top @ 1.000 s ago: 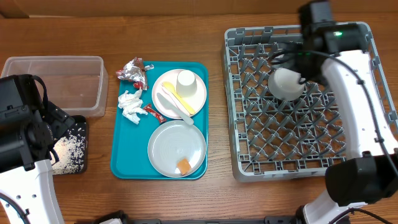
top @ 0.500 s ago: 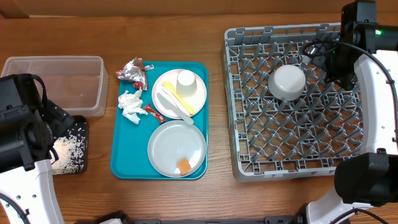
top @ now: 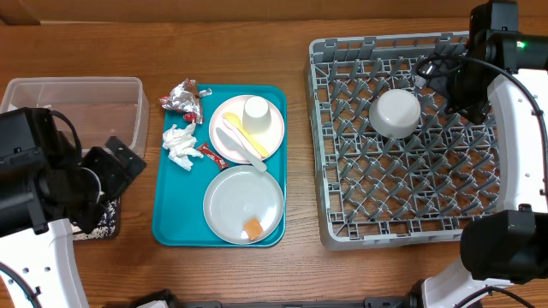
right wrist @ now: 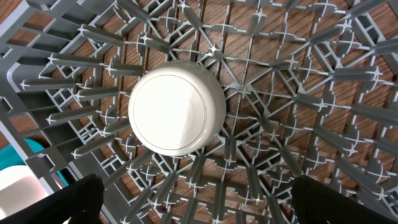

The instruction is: Sort waste into correct bins and load items into the dishwasher rack

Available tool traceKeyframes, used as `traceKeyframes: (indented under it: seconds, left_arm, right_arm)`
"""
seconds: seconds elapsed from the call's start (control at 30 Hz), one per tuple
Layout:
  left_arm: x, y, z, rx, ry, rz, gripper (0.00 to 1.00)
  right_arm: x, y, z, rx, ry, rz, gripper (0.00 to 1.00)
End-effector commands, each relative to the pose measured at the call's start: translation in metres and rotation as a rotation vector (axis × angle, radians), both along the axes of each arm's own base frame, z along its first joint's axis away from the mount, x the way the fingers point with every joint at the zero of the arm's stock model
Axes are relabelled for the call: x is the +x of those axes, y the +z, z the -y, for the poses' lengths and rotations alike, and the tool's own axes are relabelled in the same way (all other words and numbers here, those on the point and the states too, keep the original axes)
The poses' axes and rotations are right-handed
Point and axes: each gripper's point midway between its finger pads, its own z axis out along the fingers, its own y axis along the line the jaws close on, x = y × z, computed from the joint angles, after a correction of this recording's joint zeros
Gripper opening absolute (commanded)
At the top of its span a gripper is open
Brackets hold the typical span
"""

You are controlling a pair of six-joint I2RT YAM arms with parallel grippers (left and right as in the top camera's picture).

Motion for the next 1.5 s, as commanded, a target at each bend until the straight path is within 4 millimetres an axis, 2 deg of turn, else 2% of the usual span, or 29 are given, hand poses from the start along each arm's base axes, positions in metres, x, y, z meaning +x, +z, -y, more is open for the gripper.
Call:
traceKeyframes:
  seconds: [0.0, 0.1, 0.23, 0.33, 0.47, 0.77, 0.87, 1.13, 1.47]
  left_arm:
    - [-0.014, -0.016, 0.024, -0.023, -0.194, -0.068, 1.00]
    - [-0.023, -0.034, 0.035, -0.041, -0.239, -0.139, 1.00]
    - [-0.023, -0.064, 0.053, -0.062, -0.323, -0.181, 1.00]
    - [-0.023, -0.088, 0.063, -0.052, -0.376, -0.206, 0.96]
    - [-0.021, -0.116, 0.065, 0.024, -0.369, -0.243, 0.96]
    - [-0.026, -0.161, 0.077, 0.113, -0.417, -0.352, 0.91]
    - [-0.024, -0.188, 0.086, 0.122, -0.464, -0.414, 0.88]
    - [-0.020, -0.220, 0.085, 0.142, -0.471, -0.517, 0.85]
    - [-0.009, -0.245, 0.082, 0.171, -0.469, -0.552, 0.68]
  right_arm:
    - [0.000, 0.004, 0.000, 0.006, -0.004, 0.014, 1.00]
    - [0.001, 0.004, 0.000, 0.005, -0.004, 0.015, 1.00]
    - [0.001, 0.004, 0.000, 0.005, -0.004, 0.015, 1.00]
    - [0.001, 0.004, 0.000, 0.005, -0.004, 0.015, 1.00]
    - [0.001, 0.004, 0.000, 0.005, -0.004, 0.015, 1.00]
    - [0.001, 0.004, 0.000, 0.005, -0.004, 0.015, 1.00]
    - [0.001, 0.004, -0.001, 0.006, -0.004, 0.014, 1.00]
    - [0.000, 0.004, 0.000, 0.006, -0.004, 0.014, 1.00]
    - [0.001, 0.004, 0.000, 0.005, -0.004, 0.015, 1.00]
